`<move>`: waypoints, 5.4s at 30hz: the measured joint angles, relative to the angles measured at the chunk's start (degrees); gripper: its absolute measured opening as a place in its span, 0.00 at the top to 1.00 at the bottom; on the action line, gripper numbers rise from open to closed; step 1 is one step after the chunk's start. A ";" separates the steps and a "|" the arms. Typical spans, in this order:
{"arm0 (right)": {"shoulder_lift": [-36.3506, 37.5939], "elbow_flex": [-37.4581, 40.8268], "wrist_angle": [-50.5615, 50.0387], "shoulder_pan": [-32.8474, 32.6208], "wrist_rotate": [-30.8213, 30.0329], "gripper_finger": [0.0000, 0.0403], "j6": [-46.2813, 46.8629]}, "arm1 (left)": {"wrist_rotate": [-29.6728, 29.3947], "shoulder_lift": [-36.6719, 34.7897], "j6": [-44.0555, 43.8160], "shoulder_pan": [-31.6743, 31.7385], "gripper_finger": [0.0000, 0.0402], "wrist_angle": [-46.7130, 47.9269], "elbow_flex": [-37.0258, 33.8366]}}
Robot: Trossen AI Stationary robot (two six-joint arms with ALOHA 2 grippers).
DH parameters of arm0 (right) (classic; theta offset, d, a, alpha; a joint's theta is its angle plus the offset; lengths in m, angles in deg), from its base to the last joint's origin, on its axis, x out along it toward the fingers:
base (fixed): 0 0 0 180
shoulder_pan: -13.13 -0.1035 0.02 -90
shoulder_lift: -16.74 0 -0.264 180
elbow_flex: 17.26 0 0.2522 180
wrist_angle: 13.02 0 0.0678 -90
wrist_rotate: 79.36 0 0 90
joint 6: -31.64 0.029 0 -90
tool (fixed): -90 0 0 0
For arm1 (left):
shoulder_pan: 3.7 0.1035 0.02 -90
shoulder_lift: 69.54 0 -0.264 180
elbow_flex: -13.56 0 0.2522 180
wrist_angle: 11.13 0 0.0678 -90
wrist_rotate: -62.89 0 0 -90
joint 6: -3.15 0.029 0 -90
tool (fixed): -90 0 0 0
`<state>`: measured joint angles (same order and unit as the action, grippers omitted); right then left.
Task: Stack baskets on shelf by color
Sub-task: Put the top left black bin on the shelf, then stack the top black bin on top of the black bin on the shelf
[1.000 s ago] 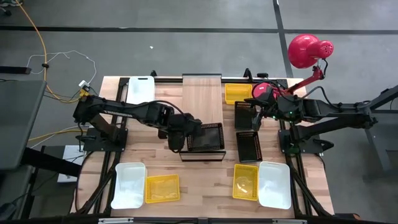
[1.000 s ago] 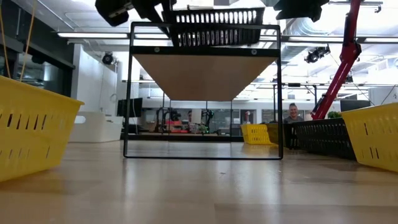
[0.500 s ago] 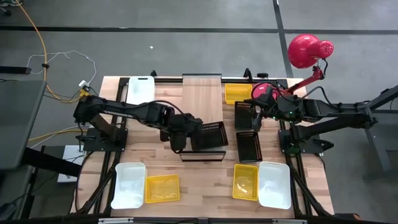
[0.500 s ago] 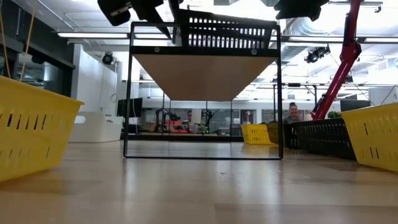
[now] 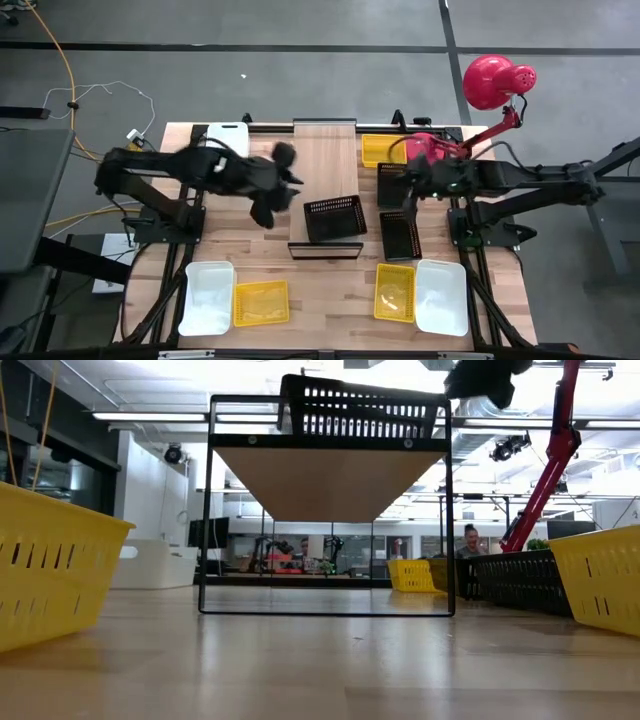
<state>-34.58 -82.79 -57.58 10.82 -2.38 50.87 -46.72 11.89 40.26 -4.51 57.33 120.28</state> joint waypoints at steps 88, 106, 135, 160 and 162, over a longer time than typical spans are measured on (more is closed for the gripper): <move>-15.20 20.39 -6.02 22.28 -7.64 0.48 48.99 | -15.37 -46.84 -46.15 -12.08 1.00 -64.65 -51.23; -14.96 21.73 -3.28 22.58 -6.72 0.96 44.48 | -17.11 -44.46 -47.52 -11.97 1.00 -65.71 -51.22; -29.99 -45.15 -17.30 7.54 19.16 1.00 -28.00 | -14.24 -44.46 -40.43 -11.99 1.00 -69.55 -51.21; -50.78 -60.83 -33.26 5.65 25.96 1.00 -35.26 | -14.27 -44.46 -41.42 -11.99 1.00 -69.53 -51.21; -50.78 -60.83 -33.22 5.66 25.10 1.00 -33.35 | -14.27 -44.46 -41.42 -11.99 1.00 -69.55 -51.21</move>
<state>-85.36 -143.62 -90.80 16.47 22.72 17.52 -60.98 -32.57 -1.16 -16.50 -12.22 69.08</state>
